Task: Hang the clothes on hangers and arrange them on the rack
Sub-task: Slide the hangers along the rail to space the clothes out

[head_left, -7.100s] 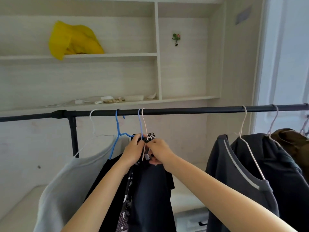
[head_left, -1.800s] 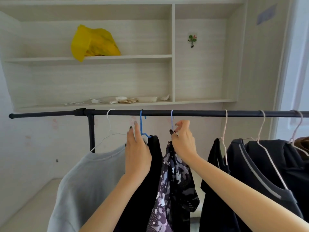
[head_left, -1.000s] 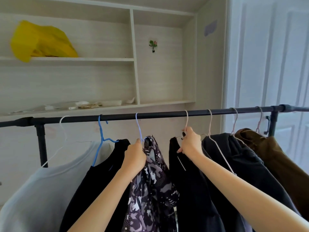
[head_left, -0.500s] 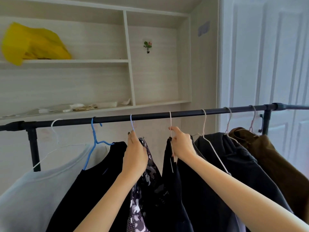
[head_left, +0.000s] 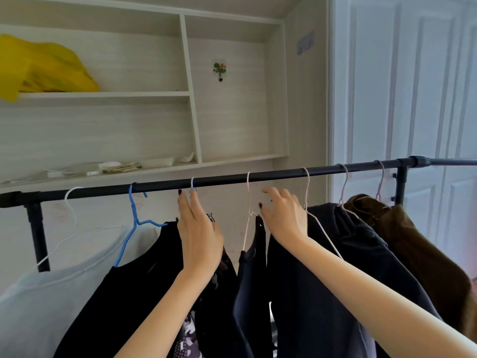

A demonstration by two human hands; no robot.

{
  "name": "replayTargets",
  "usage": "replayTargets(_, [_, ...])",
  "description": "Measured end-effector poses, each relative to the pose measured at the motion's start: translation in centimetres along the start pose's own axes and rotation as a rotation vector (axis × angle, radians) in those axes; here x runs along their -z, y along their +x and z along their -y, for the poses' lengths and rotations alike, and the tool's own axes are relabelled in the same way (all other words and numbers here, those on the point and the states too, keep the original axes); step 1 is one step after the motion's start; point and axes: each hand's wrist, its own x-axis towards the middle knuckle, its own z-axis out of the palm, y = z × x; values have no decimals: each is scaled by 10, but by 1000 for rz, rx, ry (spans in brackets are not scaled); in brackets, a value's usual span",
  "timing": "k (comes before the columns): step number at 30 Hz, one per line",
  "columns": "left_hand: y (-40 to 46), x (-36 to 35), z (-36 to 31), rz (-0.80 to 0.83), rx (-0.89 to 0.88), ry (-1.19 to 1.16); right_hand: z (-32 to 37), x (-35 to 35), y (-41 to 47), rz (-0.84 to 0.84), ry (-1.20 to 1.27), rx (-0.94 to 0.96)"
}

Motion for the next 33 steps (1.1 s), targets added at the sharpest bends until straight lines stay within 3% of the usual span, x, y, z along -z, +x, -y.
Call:
replayTargets(3, [-5,-2,-21,-88,-187,-80,-25,10,5,-122,-128,-179])
replayTargets(7, [-17,-22,-45,87,-262,-123,-42,15,2,-95,-73,-298])
replayTargets(12, [-17,-57,-42,507,170,-259,-46,21,-1,-76,289,-419])
replayTargets(14, [-16,-66,-35,611,284,-287,-52,18,3,12,390,-485])
replayTargets(17, [-15,-73,-26,524,497,-467,-54,13,3,194,409,-457])
replayTargets(19, [-14,-73,-24,488,547,-495,-51,11,2,221,413,-424])
replayTargets(28, [-12,-72,-22,540,529,-522,-40,3,0,278,475,-338])
replayTargets(30, [-12,-71,-20,549,523,-526,-46,9,2,230,495,-338])
replayTargets(33, [-12,-72,-18,549,516,-542,-65,25,8,-15,179,-292])
